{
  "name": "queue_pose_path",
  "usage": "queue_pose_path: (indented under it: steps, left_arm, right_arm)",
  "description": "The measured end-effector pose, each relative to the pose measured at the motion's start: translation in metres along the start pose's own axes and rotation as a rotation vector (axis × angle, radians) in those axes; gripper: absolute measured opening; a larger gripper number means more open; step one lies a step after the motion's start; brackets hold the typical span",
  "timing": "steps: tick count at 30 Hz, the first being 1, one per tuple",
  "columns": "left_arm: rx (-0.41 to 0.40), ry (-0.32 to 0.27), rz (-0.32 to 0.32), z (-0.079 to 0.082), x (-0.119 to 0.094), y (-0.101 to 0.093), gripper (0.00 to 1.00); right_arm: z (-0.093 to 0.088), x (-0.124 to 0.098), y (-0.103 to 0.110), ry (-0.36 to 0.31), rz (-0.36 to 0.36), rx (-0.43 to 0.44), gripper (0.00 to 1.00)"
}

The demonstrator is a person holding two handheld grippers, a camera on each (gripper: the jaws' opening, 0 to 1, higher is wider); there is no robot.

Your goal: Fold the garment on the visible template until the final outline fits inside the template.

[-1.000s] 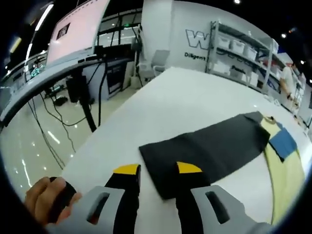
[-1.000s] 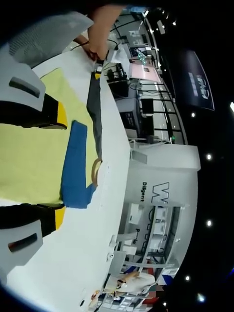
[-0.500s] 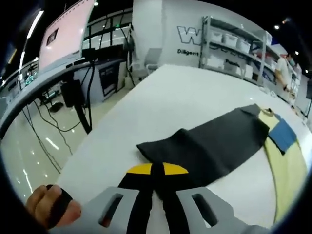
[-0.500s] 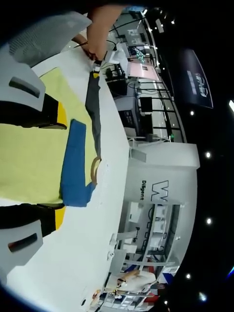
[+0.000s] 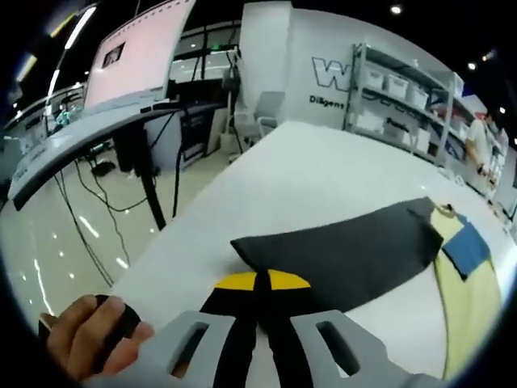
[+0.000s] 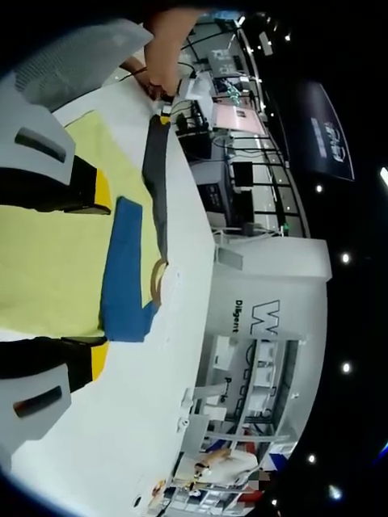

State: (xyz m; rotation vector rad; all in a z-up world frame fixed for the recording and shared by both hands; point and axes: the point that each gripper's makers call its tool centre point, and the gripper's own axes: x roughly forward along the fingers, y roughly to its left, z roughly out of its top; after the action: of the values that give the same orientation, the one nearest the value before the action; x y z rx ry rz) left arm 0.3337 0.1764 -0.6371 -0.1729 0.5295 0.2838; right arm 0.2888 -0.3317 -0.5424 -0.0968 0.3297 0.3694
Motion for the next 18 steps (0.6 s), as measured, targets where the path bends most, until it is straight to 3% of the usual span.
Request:
queue_pose_path:
  steps: [5, 9, 12, 18]
  left_arm:
    - [0.038, -0.016, -0.016, 0.010, 0.007, 0.001, 0.00]
    - [0.055, -0.043, 0.018, 0.025, 0.013, 0.015, 0.00]
    - [0.060, -0.035, 0.016, 0.026, 0.016, 0.017, 0.00]
    - [0.147, -0.029, 0.020, 0.031, 0.025, 0.022, 0.00]
  right_arm:
    - [0.000, 0.000, 0.001, 0.001, 0.003, -0.004, 0.62]
    - [-0.001, 0.000, 0.001, 0.006, 0.005, -0.006, 0.62]
    - [-0.001, 0.000, 0.001, 0.005, 0.005, -0.007, 0.62]
    - [-0.002, 0.001, 0.001, 0.012, 0.006, -0.010, 0.62]
